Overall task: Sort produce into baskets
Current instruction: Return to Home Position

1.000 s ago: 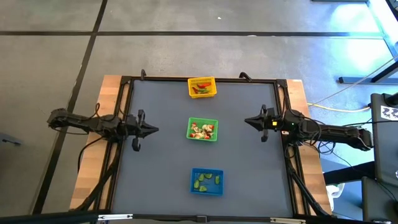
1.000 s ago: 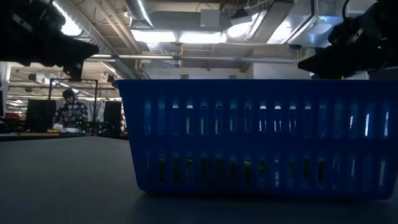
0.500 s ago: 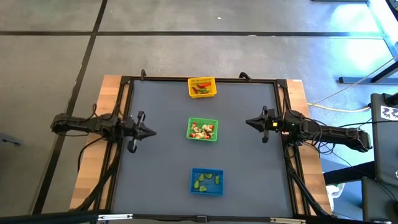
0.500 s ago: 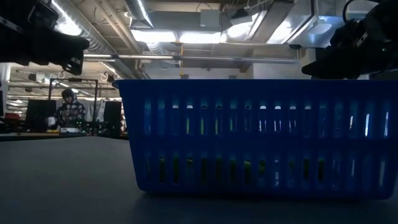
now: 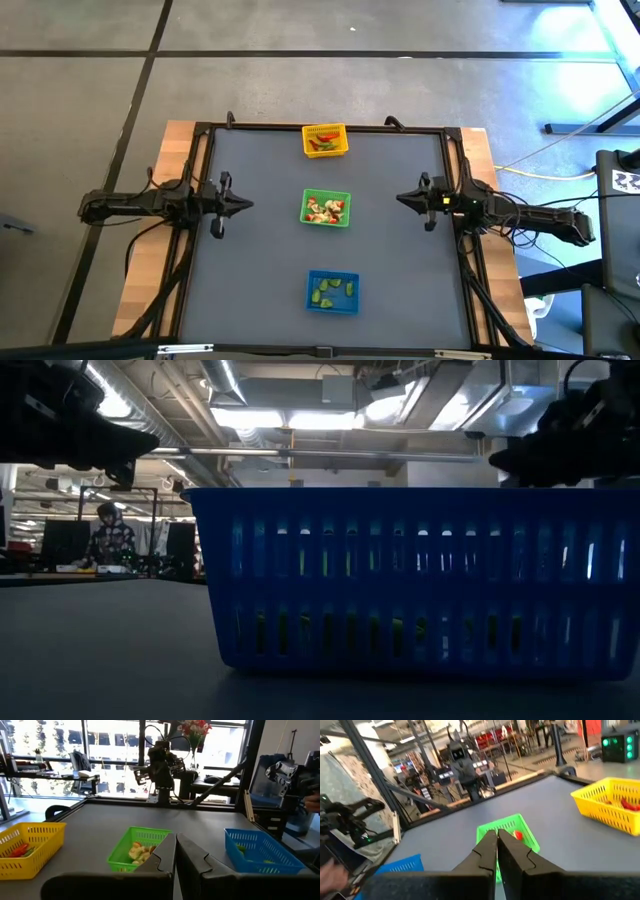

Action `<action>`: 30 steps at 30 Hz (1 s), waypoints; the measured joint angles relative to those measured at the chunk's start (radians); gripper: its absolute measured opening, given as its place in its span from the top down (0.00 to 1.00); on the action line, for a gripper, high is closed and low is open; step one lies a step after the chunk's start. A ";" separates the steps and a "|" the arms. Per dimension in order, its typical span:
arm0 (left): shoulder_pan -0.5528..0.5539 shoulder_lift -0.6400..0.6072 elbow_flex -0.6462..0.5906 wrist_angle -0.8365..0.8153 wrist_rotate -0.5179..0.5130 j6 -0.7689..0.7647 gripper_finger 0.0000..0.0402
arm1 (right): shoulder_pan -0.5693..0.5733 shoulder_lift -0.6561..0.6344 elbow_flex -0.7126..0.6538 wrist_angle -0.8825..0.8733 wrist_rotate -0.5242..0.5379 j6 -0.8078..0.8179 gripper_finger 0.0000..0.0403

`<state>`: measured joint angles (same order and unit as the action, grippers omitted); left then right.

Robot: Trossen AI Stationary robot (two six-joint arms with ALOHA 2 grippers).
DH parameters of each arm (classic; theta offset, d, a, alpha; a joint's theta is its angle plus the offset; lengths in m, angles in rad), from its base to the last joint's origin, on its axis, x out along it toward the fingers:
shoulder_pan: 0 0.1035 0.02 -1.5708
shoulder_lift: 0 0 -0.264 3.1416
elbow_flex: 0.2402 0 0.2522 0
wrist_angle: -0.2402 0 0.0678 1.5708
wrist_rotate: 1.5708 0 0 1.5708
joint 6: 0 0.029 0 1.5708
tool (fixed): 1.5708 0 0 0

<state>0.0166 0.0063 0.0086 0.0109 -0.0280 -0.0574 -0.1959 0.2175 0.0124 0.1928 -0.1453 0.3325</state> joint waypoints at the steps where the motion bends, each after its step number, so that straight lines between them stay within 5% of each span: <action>1: 0.000 0.000 0.000 0.000 0.000 0.000 0.99 | 0.000 -0.016 0.000 0.001 -0.005 0.000 0.96; 10: 0.000 0.000 0.000 0.000 0.000 -0.002 0.99 | -0.001 -0.217 -0.002 -0.138 0.063 -0.019 0.96; 30: 0.000 0.001 0.000 0.001 -0.002 -0.003 0.98 | -0.001 -0.200 0.001 -0.181 0.123 -0.025 0.96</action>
